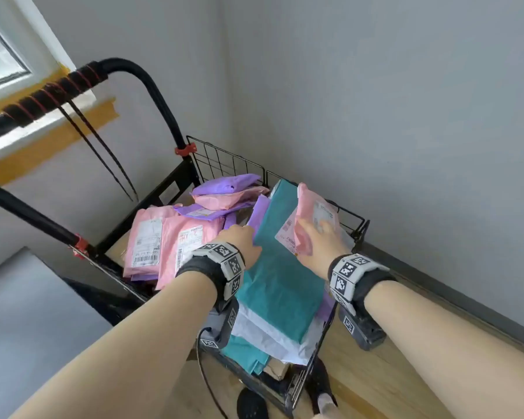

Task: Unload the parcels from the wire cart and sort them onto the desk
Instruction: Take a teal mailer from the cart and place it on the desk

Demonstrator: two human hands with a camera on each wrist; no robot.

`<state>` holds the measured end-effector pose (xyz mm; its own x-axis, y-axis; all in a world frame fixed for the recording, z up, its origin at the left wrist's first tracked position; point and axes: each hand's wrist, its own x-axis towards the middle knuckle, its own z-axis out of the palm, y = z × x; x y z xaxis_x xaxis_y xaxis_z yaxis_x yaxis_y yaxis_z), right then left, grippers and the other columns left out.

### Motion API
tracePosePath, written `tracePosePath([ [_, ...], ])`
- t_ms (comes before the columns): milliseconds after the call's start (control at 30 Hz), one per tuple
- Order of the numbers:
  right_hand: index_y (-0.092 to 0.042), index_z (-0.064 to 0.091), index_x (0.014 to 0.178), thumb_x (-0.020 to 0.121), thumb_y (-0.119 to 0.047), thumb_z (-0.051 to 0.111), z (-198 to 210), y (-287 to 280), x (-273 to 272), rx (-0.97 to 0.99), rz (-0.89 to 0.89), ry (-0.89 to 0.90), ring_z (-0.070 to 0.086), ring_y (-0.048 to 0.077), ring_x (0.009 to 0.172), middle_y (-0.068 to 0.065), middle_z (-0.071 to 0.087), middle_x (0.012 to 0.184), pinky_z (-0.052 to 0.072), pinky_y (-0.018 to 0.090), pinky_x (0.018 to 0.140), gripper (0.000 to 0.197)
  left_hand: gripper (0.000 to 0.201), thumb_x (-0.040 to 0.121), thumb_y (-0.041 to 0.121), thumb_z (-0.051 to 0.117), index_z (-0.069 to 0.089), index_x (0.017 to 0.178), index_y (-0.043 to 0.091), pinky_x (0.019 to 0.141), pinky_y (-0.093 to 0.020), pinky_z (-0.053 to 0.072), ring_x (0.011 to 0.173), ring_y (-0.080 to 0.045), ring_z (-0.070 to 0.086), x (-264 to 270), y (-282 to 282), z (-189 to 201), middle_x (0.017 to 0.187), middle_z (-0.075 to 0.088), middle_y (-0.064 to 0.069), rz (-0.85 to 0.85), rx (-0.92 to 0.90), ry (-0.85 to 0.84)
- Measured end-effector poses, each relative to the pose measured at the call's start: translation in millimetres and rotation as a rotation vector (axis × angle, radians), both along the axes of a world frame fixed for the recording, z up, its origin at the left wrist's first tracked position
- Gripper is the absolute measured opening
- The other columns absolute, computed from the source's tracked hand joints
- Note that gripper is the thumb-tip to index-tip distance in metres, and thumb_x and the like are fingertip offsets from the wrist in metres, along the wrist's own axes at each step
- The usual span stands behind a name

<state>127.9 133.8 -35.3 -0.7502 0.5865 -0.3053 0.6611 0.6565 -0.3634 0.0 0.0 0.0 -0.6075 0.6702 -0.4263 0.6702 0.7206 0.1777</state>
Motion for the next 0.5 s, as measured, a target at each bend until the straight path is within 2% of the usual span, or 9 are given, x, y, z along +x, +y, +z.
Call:
tracePosePath([
  [100, -0.052, 0.014, 0.130, 0.083, -0.035, 0.057, -11.6, 7.8, -6.2, -0.006, 0.038, -0.060, 0.040, 0.034, 0.121, 0.009, 0.032, 0.134, 0.048, 0.051, 0.090, 0.066, 0.036, 0.090, 0.035, 0.054, 0.055, 0.115, 0.010, 0.083, -0.037, 0.045, 0.110, -0.035, 0.053, 2.2, 8.2, -7.2, 0.125, 0.050, -0.015, 0.063, -0.042, 0.035],
  [167, -0.052, 0.012, 0.132, 0.085, -0.037, 0.055, -17.6, 11.8, -6.0, -0.005, 0.053, -0.088, 0.040, 0.032, 0.122, 0.007, 0.033, 0.135, 0.049, 0.051, 0.087, 0.065, 0.040, 0.088, 0.038, 0.057, 0.055, 0.116, 0.010, 0.085, -0.038, 0.045, 0.110, -0.036, 0.052, 4.7, 12.5, -10.6, 0.133, 0.042, -0.016, 0.141, -0.055, 0.032],
  [300, -0.045, 0.023, 0.132, 0.086, -0.038, 0.056, -22.4, 22.7, -7.8, 0.040, 0.111, -0.100, 0.043, 0.032, 0.118, 0.008, 0.038, 0.130, 0.052, 0.047, 0.082, 0.057, 0.049, 0.084, 0.045, 0.061, 0.054, 0.124, 0.018, 0.086, -0.039, 0.047, 0.112, -0.029, 0.048, 11.2, 26.0, -10.5, 0.126, 0.038, -0.010, 0.210, -0.096, 0.076],
  [400, -0.036, 0.033, 0.128, 0.086, -0.034, 0.058, -20.1, 27.3, -5.0, 0.040, 0.118, -0.105, 0.040, 0.032, 0.118, 0.010, 0.038, 0.127, 0.052, 0.045, 0.081, 0.049, 0.061, 0.079, 0.051, 0.066, 0.053, 0.124, 0.011, 0.084, -0.037, 0.045, 0.113, -0.027, 0.045, 18.8, 36.2, -8.0, 0.122, 0.037, -0.009, 0.255, -0.160, 0.093],
  [500, -0.028, 0.033, 0.129, 0.085, -0.025, 0.059, -20.3, 33.1, 1.6, 0.029, 0.124, -0.129, 0.041, 0.033, 0.120, 0.012, 0.037, 0.129, 0.050, 0.042, 0.084, 0.051, 0.068, 0.071, 0.053, 0.074, 0.055, 0.119, 0.008, 0.080, -0.036, 0.047, 0.106, -0.026, 0.048, 21.7, 45.3, -8.7, 0.119, 0.036, -0.008, 0.282, -0.186, 0.044],
])
